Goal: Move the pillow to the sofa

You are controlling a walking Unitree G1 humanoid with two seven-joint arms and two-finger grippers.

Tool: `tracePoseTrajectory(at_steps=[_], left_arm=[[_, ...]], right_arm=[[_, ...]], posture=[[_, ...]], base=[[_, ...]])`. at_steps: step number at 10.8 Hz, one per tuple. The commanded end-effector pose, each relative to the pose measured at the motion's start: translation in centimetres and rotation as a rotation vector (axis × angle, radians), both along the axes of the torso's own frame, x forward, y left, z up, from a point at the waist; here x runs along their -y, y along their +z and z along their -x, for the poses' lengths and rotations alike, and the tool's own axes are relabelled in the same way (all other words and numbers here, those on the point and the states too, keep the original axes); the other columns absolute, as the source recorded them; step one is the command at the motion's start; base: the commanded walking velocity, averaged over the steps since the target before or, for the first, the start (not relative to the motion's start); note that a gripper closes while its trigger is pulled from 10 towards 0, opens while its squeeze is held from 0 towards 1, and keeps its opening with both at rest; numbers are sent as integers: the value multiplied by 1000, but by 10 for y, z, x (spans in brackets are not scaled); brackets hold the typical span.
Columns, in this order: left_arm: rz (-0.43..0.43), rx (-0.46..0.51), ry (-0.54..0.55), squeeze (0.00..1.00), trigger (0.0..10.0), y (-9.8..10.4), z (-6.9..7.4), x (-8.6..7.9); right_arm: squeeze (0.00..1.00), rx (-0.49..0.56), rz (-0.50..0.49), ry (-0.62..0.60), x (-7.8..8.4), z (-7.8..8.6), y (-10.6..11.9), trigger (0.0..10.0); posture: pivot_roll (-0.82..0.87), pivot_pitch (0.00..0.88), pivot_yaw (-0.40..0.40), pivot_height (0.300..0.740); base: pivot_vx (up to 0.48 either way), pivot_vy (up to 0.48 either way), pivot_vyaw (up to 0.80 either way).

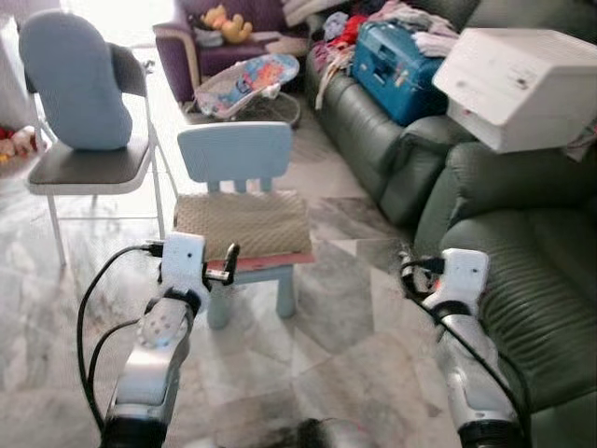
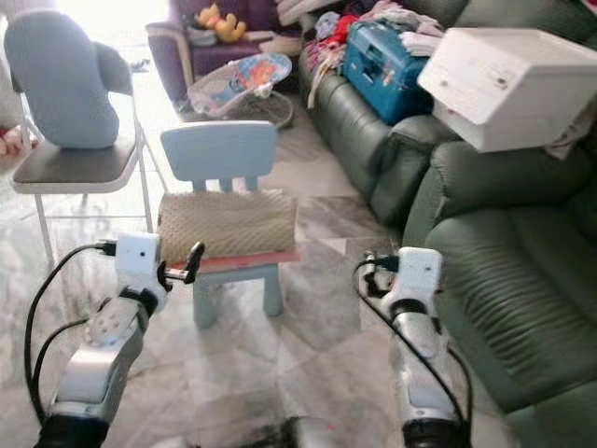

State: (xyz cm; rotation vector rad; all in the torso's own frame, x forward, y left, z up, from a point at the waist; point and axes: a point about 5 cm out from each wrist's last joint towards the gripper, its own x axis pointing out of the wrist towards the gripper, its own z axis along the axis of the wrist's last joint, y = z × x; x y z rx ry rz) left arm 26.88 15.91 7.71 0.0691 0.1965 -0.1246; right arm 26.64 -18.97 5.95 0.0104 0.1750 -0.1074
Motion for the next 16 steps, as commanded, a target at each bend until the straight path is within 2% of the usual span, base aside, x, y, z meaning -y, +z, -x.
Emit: tracePoseTrajectory(at_steps=[1, 5, 8, 10, 14, 16], left_arm=[[11, 27, -14, 0, 10000, 7, -3, 3], [14, 15, -15, 0, 10000, 5, 1, 4], [13, 10, -8, 0, 10000, 5, 0, 4], [5, 13, 7, 0, 10000, 6, -1, 3], [-4, 19, -5, 0, 10000, 6, -1, 6], [-5, 26, -23, 0, 10000, 7, -1, 10]], right_arm=[[0, 8, 11, -3, 4, -2, 3, 10000], [0, -1, 16, -2, 3, -3, 1, 10000], [0, 10, 32, 48, -1, -4, 3, 10000], [0, 24, 31, 64, -3, -6, 6, 10000], [0, 22, 24, 43, 0, -6, 6, 10000], [0, 21, 24, 36, 1, -6, 5, 10000]], posture=[[16, 24, -49, 740], [17, 33, -46, 740], [17, 33, -50, 740], [18, 39, -52, 740], [11, 45, -47, 740], [11, 45, -47, 740]], base=[[356, 0, 0], [355, 0, 0], [322, 345, 0], [294, 377, 569], [310, 364, 167], [480, 0, 0]])
